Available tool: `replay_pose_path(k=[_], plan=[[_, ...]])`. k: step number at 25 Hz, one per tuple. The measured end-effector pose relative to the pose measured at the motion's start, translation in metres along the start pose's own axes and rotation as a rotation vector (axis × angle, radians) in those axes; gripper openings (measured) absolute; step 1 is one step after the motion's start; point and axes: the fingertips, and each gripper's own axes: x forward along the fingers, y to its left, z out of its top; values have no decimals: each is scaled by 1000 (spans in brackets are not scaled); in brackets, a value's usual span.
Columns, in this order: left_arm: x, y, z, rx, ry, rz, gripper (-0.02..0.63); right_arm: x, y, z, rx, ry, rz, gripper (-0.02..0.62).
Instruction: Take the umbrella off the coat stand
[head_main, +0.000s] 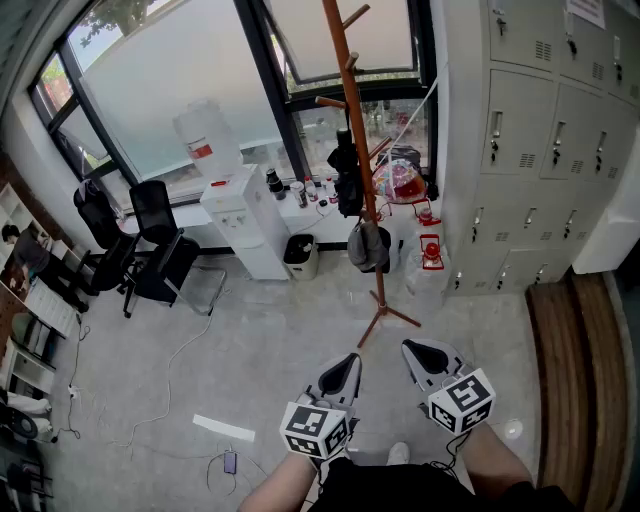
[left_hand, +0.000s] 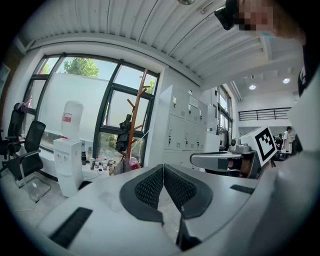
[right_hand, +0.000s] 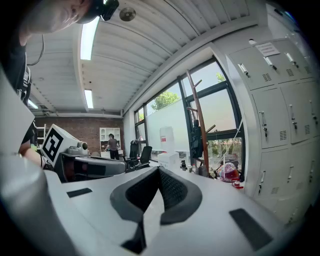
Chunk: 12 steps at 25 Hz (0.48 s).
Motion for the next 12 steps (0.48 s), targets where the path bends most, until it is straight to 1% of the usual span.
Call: replay_pose_path(k=[12], plan=[[-1, 12, 2, -5, 8, -2, 18, 13, 4, 3, 13, -9, 9, 54]])
